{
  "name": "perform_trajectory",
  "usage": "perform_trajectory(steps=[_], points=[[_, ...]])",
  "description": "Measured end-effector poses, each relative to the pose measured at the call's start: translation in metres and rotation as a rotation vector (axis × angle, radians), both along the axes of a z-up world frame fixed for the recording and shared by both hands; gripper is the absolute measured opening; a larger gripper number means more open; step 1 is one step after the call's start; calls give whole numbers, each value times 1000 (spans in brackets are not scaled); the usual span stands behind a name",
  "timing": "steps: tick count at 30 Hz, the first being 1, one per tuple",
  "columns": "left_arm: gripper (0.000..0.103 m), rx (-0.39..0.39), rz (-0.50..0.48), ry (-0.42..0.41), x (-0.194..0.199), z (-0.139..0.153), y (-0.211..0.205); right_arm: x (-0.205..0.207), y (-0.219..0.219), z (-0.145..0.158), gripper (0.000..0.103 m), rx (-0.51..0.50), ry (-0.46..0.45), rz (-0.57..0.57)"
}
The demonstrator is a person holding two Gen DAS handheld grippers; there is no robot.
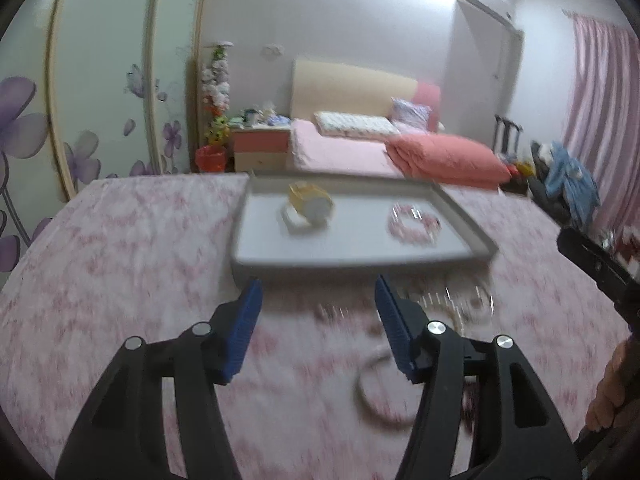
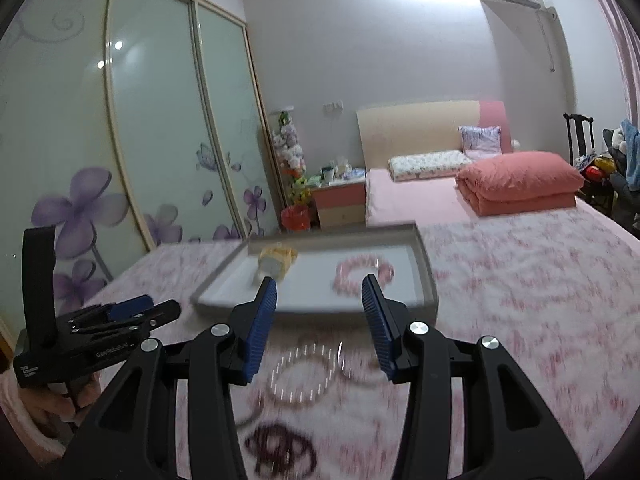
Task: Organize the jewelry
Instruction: 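Withdraw both tools from the tray toward the remaining jewelry, then grasp the silver bangle with the left tool while the right tool approaches the dark red bead strand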
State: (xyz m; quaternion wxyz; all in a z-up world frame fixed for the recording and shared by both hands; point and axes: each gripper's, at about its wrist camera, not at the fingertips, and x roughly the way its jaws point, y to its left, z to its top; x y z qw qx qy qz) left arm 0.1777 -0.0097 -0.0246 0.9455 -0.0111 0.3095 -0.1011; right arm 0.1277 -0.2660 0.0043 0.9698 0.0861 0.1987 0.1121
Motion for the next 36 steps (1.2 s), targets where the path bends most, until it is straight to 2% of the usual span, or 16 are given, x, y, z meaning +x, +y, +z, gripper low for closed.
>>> perform_trajectory(steps=[2,4,9,18,24,30,36], points=[[59,12,-48,41,-9,-13,-9,-11,0,-10,46,-1,30,-1],[65,26,-95,86,-13,-24,-19,-19,-2,-16,46,3,51,-6],[69,87,-161,143,-12,-42,-40,-28,-13,-23,46,31,85,-26],[79,165,-197,230,3,-64,-65,-28,-14,-32,46,36,114,-15],[79,208,-196,241,11,-68,-75,-25,-13,-37,46,37,135,-10],[67,180,-190,258,16,-70,-71,-25,-10,-38,46,32,146,0],[66,184,-158,256,17,-70,-65,-25,-1,-40,46,24,162,30]])
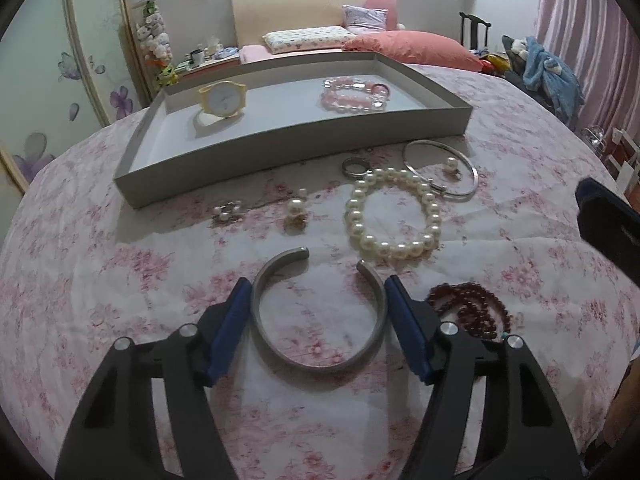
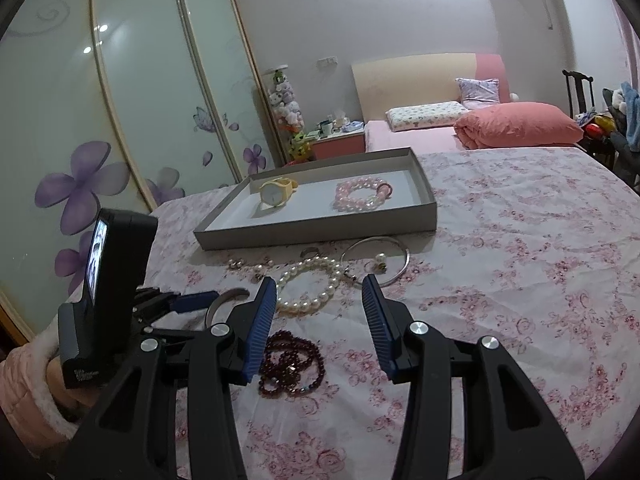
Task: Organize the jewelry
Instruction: 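Grasp the silver bangle with the left tool while the right tool approaches the dark red bead strand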
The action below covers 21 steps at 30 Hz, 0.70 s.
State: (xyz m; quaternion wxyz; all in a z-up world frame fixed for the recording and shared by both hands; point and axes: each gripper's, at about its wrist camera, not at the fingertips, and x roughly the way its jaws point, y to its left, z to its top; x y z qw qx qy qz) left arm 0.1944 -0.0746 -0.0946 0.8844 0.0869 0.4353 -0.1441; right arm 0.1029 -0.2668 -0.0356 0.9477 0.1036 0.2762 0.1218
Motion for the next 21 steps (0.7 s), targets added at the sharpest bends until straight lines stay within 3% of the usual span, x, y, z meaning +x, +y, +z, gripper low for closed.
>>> perform_trajectory(steps=[10,13,21], points=[[66,-2,225,14,-1,3,84,6,22,-17,53,-68,122,98],[66,-6,279,2,-6,4,104,11,31,-24,61,-102,169,123],[66,-18,298,2,-10,6,111,24,55,-40,69,-233,283,133]])
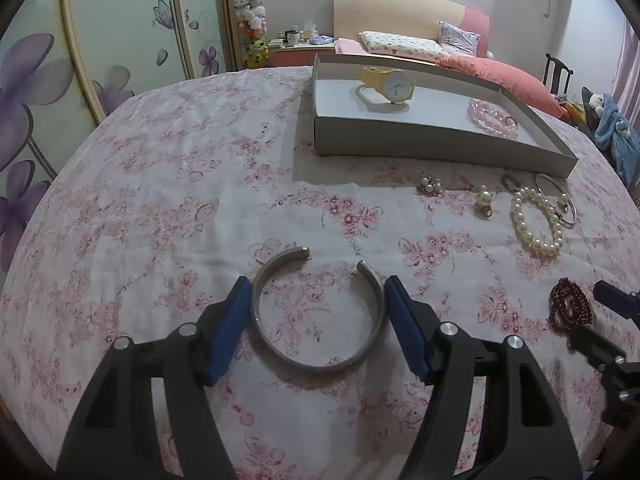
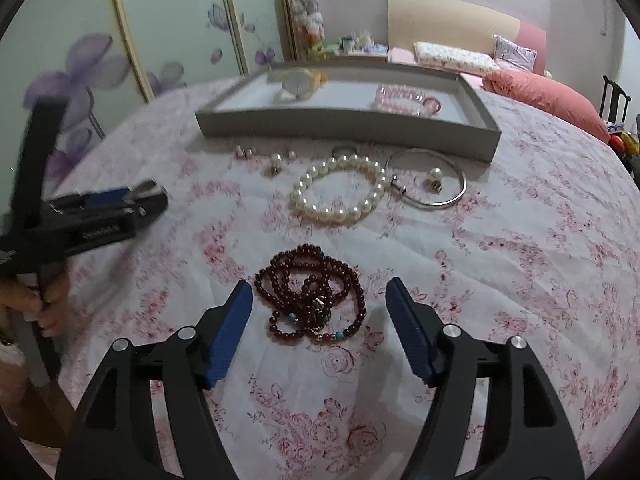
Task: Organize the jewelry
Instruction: 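Grasp the silver bangle with the left tool while the right tool approaches the dark red bead strand, then grasp the dark red bead strand with the right tool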
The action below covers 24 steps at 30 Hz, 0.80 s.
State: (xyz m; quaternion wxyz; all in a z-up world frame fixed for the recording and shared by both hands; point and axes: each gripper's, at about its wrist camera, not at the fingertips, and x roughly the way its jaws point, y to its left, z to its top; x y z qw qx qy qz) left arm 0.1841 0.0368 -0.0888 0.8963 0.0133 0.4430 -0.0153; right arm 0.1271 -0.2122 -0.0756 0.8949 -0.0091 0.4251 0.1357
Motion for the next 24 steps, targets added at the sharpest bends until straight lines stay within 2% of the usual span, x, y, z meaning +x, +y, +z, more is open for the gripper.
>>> perform_trajectory(steps=[7,12,14,16,20,24], points=[[66,1,0,0,0,0,0,7,9,-4,69,-76,5,7],[66,1,0,0,0,0,0,5,11,-2,47,-74,-10,38],[66,1,0,0,0,0,-1,4,11,-1,25,-71,-15,48],[66,2,0,0,0,0,0,3,13,-1,14,-63,-16,60],[66,1,0,0,1,0,-1,-1,9,-1,13,-58,-23,60],[66,1,0,0,1,1,-1,-6,-7,2,9,0,-40,26]])
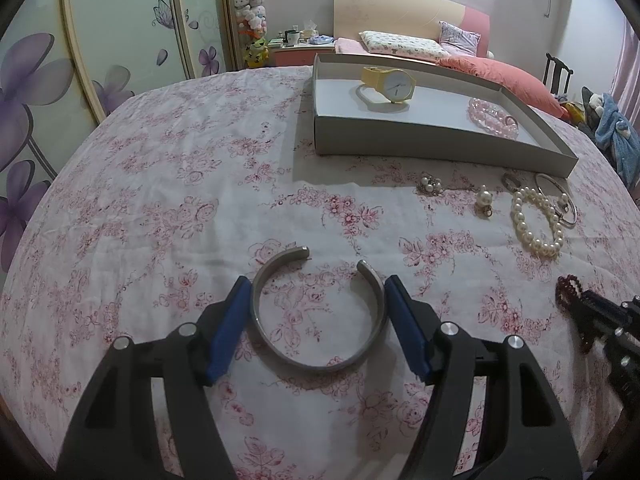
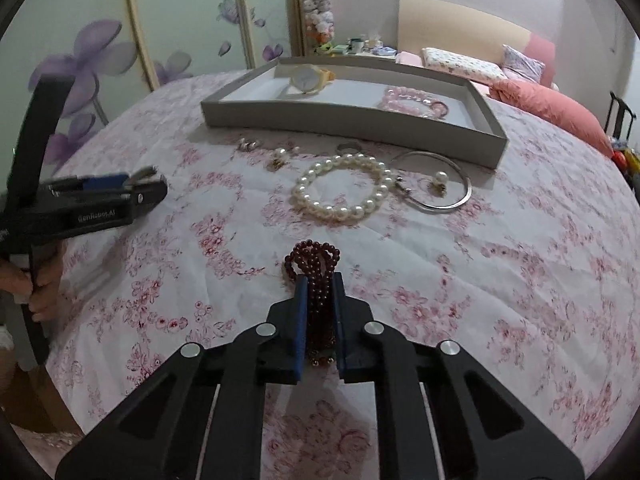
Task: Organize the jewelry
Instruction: 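Grasp the dark red bead strand with the right tool, then carry the bangle and bead strand into the grey tray and open both tools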
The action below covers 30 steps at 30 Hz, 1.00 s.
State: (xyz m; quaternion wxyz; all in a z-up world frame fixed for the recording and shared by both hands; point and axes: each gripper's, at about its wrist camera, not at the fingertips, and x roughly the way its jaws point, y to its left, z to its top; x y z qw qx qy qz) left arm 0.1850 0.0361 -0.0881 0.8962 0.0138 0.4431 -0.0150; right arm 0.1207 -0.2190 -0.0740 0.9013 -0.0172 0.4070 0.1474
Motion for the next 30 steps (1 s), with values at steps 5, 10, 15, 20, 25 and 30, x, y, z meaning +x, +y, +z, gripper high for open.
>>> perform_trajectory(steps=[5,10,15,20,25,30], points=[[66,-5,6,-2,-2,0,1,-3,-17,13,9,55,-45,-55],[66,-44,24,-10,-7,0,6,-6,-26,32,9,105,-119,-78],[66,-73,36,-32,-16,6,7,-9,-32,53,9,161,-215,-92],[66,-53,31,-126,-31,24,-2,-11,-34,70,9,188,-288,-98],[66,12,15,-249,-44,43,-16,-14,-35,86,9,205,-351,-102],[66,110,21,-373,-53,57,-29,-17,-34,98,9,213,-401,-100]])
